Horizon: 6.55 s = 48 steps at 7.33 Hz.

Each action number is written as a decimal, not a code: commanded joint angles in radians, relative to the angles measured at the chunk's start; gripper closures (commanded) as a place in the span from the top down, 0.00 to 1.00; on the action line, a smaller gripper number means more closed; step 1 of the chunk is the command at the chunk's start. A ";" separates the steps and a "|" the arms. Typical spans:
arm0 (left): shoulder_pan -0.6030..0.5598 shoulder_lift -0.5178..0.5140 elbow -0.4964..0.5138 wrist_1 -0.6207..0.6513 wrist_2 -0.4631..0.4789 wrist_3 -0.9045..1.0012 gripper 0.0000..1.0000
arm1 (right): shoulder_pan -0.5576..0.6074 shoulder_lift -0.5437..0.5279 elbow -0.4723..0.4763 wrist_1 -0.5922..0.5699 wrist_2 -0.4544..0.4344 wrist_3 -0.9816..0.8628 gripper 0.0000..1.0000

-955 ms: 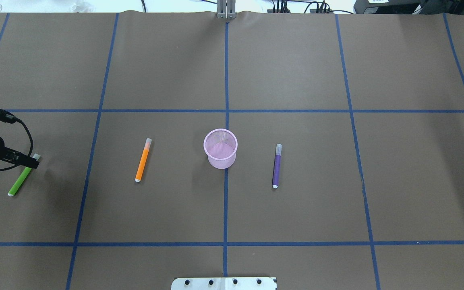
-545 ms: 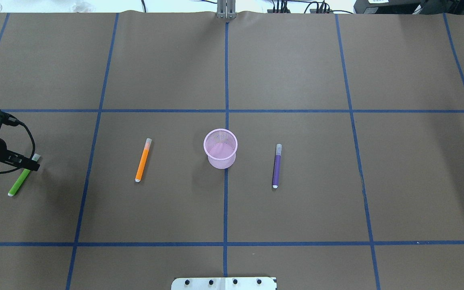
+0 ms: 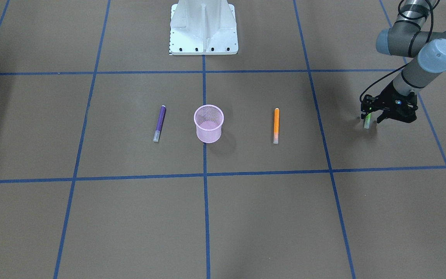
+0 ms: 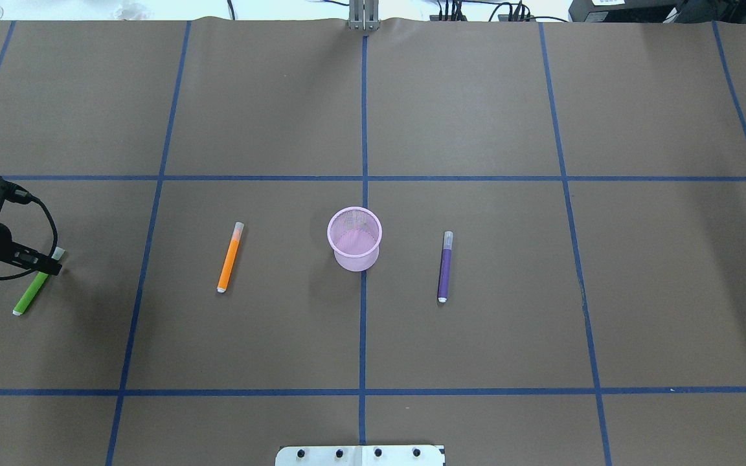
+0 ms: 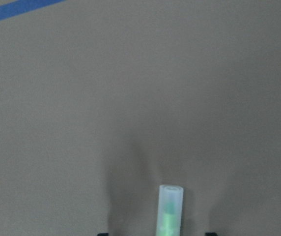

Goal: Collect pens into pen holder

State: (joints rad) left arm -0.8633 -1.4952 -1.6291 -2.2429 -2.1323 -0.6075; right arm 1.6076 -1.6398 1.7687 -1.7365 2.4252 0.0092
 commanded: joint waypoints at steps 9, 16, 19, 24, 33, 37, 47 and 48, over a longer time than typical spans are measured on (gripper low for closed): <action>-0.008 0.044 -0.159 -0.001 0.012 -0.012 0.00 | 0.000 0.006 0.032 0.078 0.009 -0.005 0.99; -0.100 -0.419 -0.176 0.129 0.142 -0.289 0.00 | -0.081 0.031 -0.366 0.529 -0.064 0.003 0.99; -0.097 -0.578 -0.166 0.131 0.181 -0.331 0.00 | -0.155 0.057 -0.425 0.540 -0.080 0.002 0.99; -0.062 -0.652 -0.130 0.129 0.239 -0.328 0.00 | -0.201 0.094 -0.561 0.685 -0.172 -0.029 0.98; -0.062 -0.654 -0.132 0.129 0.238 -0.321 0.00 | -0.244 0.095 -0.597 0.692 -0.161 -0.086 0.71; -0.062 -0.652 -0.130 0.129 0.236 -0.319 0.00 | -0.247 0.095 -0.617 0.692 -0.161 -0.092 0.66; -0.057 -0.652 -0.132 0.128 0.236 -0.321 0.00 | -0.235 0.106 -0.595 0.693 -0.112 -0.092 0.00; -0.030 -0.654 -0.136 0.120 0.250 -0.322 0.00 | -0.212 0.107 -0.566 0.692 -0.083 -0.087 0.00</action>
State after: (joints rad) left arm -0.9149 -2.1474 -1.7622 -2.1167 -1.8927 -0.9284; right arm 1.3757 -1.5389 1.1732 -1.0433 2.3066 -0.0844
